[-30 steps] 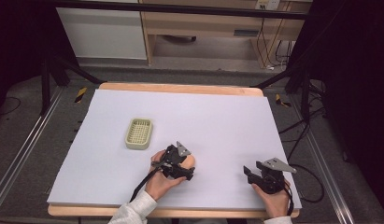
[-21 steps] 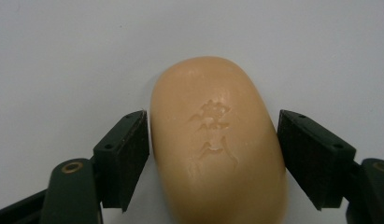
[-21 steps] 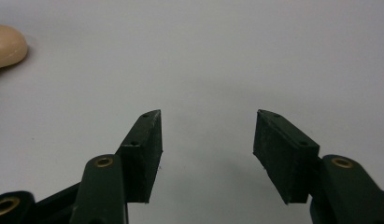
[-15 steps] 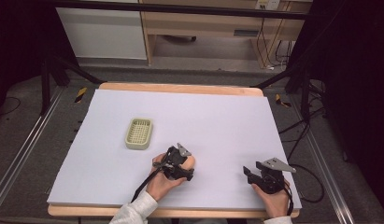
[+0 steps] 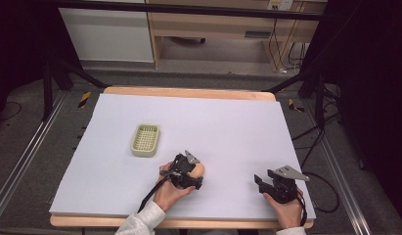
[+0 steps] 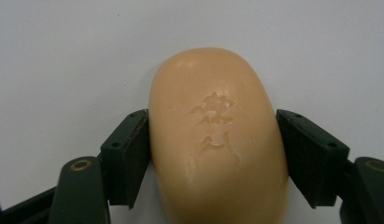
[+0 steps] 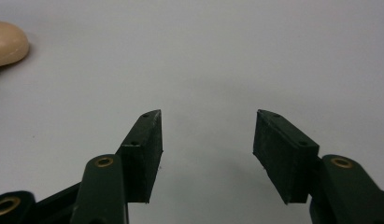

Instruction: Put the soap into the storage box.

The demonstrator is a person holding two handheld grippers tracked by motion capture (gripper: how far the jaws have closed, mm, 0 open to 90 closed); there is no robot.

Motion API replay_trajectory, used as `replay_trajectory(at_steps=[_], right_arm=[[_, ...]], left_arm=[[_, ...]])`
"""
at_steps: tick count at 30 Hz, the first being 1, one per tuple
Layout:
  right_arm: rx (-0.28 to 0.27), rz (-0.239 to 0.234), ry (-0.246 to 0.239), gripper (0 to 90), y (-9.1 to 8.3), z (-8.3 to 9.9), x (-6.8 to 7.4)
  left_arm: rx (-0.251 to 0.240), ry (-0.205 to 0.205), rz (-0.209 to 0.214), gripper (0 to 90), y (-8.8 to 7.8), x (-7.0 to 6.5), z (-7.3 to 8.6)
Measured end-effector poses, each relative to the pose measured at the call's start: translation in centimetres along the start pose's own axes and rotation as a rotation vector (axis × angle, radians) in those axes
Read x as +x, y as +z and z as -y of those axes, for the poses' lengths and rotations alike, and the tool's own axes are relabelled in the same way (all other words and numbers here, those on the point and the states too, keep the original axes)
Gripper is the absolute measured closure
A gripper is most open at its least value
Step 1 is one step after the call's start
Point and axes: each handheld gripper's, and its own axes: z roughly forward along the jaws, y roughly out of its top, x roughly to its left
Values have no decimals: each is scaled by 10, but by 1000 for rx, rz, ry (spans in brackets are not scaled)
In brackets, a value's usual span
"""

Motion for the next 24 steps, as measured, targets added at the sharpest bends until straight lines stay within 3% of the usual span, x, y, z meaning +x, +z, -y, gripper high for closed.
replay_trajectory(at_steps=[15,24], right_arm=[[3,-4,2,422,-1,0,-1],[0,-4,2,421,-2,1,-1]], left_arm=[[2,17,24,303,-4,-1,0],[-15,29,33,306,-16,-1,-1]])
